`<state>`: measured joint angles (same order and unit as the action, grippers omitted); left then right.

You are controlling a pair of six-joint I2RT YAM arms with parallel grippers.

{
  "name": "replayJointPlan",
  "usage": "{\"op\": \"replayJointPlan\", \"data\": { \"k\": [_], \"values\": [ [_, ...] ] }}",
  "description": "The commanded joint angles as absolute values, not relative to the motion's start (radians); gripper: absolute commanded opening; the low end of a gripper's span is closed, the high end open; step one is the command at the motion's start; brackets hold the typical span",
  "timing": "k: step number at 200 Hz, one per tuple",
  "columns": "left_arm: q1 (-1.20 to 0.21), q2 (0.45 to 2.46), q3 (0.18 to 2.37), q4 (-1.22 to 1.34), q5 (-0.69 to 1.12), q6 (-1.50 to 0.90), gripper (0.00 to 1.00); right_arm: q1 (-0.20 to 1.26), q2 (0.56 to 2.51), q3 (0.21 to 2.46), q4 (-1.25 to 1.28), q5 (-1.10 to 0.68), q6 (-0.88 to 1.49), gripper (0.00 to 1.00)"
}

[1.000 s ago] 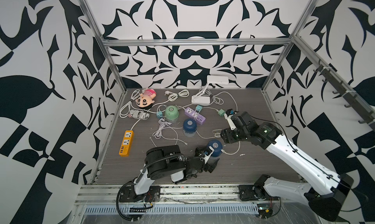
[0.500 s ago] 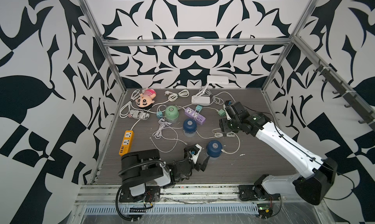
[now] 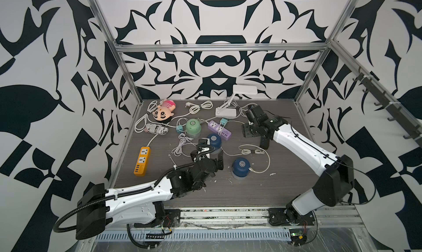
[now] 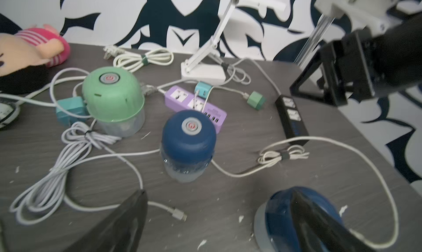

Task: Charge the cordless meat grinders
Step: Pick up the plug from the center of the board.

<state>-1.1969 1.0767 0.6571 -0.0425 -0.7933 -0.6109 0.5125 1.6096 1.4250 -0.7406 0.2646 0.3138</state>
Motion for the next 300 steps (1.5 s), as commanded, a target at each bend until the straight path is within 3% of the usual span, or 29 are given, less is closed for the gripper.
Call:
{"op": "replayJointPlan", "data": {
  "k": [1, 23, 44, 94, 174, 300],
  "values": [
    [-1.189, 1.052, 0.689, -0.243, -0.757, -0.641, 0.99, 0.456, 1.701, 1.533, -0.759, 0.238, 0.259, 0.66],
    [-1.110, 1.029, 0.719, -0.281, -0.623, -0.637, 0.99, 0.411, 1.790, 1.548, -0.724, 0.093, 0.218, 0.65],
    [-0.988, 1.005, 0.741, -0.365, -0.502, -0.683, 0.99, 0.393, 1.863, 1.592, -0.724, 0.058, 0.202, 0.66],
    [-0.858, 0.887, 0.645, -0.375, -0.383, -0.727, 0.99, 0.364, 2.023, 1.740, -0.750, 0.014, 0.164, 0.71],
    [-0.850, 0.787, 0.554, -0.361, -0.362, -0.794, 0.99, 0.286, 2.191, 1.892, -0.814, 0.084, 0.119, 0.70],
    [-0.850, 0.908, 0.584, -0.281, -0.302, -0.781, 0.99, 0.231, 2.307, 1.987, -0.845, 0.024, 0.007, 0.70]
  ]
}}
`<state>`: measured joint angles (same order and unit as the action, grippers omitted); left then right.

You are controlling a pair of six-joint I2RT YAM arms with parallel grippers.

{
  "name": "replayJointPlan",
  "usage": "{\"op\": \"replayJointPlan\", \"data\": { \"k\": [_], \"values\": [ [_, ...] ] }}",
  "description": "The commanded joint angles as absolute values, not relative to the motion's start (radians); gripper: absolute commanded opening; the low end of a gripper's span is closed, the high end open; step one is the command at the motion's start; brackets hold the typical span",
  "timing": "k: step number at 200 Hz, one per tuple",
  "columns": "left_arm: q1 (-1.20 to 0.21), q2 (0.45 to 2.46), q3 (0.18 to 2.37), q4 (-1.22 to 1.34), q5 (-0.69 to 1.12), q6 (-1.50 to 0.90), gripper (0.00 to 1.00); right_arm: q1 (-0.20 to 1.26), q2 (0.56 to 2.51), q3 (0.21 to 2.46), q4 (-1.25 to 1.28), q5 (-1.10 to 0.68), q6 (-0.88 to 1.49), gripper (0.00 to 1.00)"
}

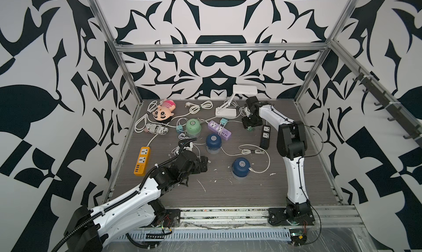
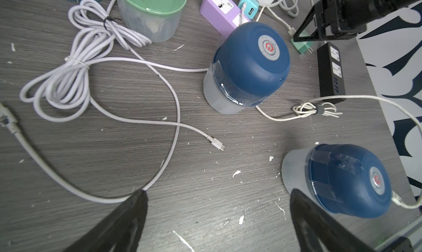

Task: Charge the cordless meat grinders
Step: Pick up the plug from the center of the board.

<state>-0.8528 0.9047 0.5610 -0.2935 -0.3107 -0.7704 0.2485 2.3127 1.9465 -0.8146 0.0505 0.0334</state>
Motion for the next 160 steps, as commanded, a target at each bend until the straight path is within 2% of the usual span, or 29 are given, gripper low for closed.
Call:
{"op": "replayJointPlan", "data": {
  "k": [1, 42, 96, 132, 160],
  "values": [
    [-0.850, 0.908, 0.584, -0.281, -0.301, -0.781, 0.99, 0.231, 2.307, 1.986, -0.845, 0.023, 0.007, 0.70],
    [-0.850, 0.908, 0.581, -0.284, -0.303, -0.788, 1.00, 0.232, 2.290, 1.950, -0.819, -0.062, -0.011, 0.56],
    [-0.850, 0.920, 0.589, -0.267, -0.299, -0.788, 1.00, 0.236, 2.221, 1.858, -0.784, -0.090, 0.012, 0.42],
    [-0.850, 0.943, 0.620, -0.264, -0.286, -0.774, 0.99, 0.248, 2.123, 1.770, -0.741, -0.095, 0.037, 0.31],
    [-0.808, 0.960, 0.681, -0.282, -0.233, -0.741, 0.99, 0.266, 1.974, 1.668, -0.686, -0.095, 0.057, 0.27]
  ]
}}
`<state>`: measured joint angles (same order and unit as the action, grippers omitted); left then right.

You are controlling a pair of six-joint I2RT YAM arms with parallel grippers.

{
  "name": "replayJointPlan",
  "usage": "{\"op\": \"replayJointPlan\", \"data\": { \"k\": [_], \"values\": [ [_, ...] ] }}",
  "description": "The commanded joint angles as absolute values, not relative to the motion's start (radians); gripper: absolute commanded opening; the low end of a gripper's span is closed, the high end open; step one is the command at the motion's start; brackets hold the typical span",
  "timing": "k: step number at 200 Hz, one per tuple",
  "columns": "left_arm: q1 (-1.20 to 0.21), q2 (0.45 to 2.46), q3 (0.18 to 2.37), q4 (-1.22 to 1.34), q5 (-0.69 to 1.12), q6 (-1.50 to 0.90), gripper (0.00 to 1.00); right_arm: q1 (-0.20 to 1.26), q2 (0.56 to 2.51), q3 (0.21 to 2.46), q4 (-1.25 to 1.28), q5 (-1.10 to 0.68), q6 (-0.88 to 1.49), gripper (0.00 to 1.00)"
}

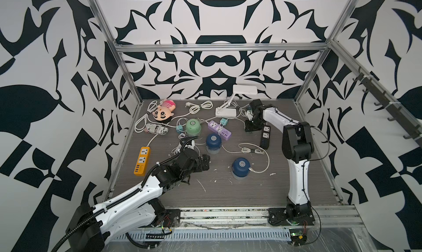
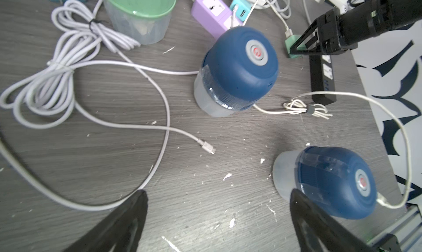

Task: Charge the cordless meat grinders
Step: Pick up the plug from the center of the board.

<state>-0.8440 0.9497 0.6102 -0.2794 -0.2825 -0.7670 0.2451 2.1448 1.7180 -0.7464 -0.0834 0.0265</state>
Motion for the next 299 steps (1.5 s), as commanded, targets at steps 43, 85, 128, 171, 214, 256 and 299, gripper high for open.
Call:
{"op": "replayJointPlan", "data": {
  "k": [43, 85, 128, 171, 214, 256, 299],
  "values": [
    [-0.626, 1.059, 0.864, -0.334, 0.049, -0.685, 0.99, 0.313, 1.722, 1.484, -0.592, -0.089, 0.039, 0.22],
    [-0.533, 1.213, 1.169, -0.493, 0.202, -0.526, 0.99, 0.426, 1.500, 1.273, -0.484, -0.119, -0.057, 0.19],
    [-0.494, 1.368, 1.361, -0.574, 0.349, -0.464, 0.99, 0.523, 1.347, 1.135, -0.425, -0.216, -0.109, 0.19],
    [-0.492, 1.486, 1.386, -0.568, 0.522, -0.468, 0.99, 0.554, 1.256, 1.083, -0.401, -0.296, -0.140, 0.19],
    [-0.510, 1.506, 1.393, -0.512, 0.578, -0.509, 0.99, 0.567, 1.254, 1.112, -0.439, -0.336, -0.159, 0.19],
    [-0.558, 1.575, 1.457, -0.588, 0.565, -0.475, 0.99, 0.584, 1.262, 1.123, -0.437, -0.347, -0.165, 0.18],
    [-0.614, 1.640, 1.489, -0.632, 0.587, -0.459, 0.86, 0.584, 1.259, 1.120, -0.423, -0.350, -0.163, 0.17]
  ]
}}
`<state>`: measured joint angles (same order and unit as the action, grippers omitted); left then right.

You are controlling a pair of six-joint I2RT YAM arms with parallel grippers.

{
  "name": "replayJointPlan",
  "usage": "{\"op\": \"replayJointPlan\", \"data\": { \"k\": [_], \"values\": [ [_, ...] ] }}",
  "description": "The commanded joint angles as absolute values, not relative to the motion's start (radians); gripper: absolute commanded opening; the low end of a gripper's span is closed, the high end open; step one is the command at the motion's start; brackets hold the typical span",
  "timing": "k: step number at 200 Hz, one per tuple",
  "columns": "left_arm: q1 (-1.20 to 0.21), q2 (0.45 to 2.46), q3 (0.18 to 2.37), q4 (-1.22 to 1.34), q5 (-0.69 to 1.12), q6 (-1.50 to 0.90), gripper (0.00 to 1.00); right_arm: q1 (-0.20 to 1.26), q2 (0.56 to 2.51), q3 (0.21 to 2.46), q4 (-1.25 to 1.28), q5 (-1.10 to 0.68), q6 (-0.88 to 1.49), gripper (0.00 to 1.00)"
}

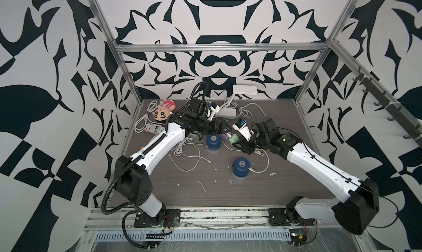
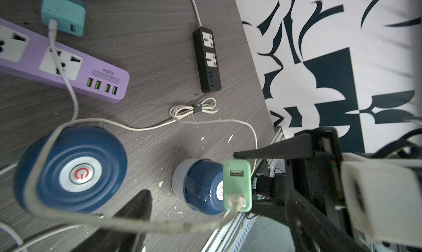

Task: Charge the cordless meat grinders
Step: Pick up the plug from the center of the board.

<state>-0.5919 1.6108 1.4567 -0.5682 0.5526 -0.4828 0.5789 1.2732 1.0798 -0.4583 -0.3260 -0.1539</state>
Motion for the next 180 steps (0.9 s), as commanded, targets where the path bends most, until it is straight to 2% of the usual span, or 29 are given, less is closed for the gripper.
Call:
{"op": "replayJointPlan", "data": {
  "k": [1, 15, 49, 78, 118, 139, 165, 180],
  "values": [
    [-0.615, 1.641, 1.489, -0.632, 0.587, -0.459, 0.86, 0.585, 1.259, 1.119, -0.423, -0.350, -0.164, 0.17],
    [-0.628, 1.651, 1.494, -0.633, 0.597, -0.462, 0.72, 0.586, 1.258, 1.119, -0.420, -0.350, -0.163, 0.17],
    [-0.659, 1.677, 1.506, -0.633, 0.611, -0.475, 0.54, 0.585, 1.256, 1.114, -0.406, -0.350, -0.157, 0.17],
    [-0.669, 1.683, 1.508, -0.617, 0.611, -0.490, 0.44, 0.585, 1.257, 1.109, -0.403, -0.354, -0.154, 0.17],
    [-0.672, 1.684, 1.512, -0.604, 0.620, -0.501, 0.38, 0.585, 1.255, 1.103, -0.405, -0.359, -0.154, 0.16],
    [-0.675, 1.689, 1.513, -0.603, 0.624, -0.505, 0.31, 0.585, 1.254, 1.101, -0.405, -0.363, -0.152, 0.15],
    [-0.679, 1.695, 1.516, -0.596, 0.638, -0.512, 0.16, 0.585, 1.253, 1.098, -0.403, -0.362, -0.146, 0.16],
    [-0.681, 1.698, 1.517, -0.595, 0.641, -0.514, 0.05, 0.585, 1.250, 1.095, -0.393, -0.361, -0.134, 0.20]
  ]
}}
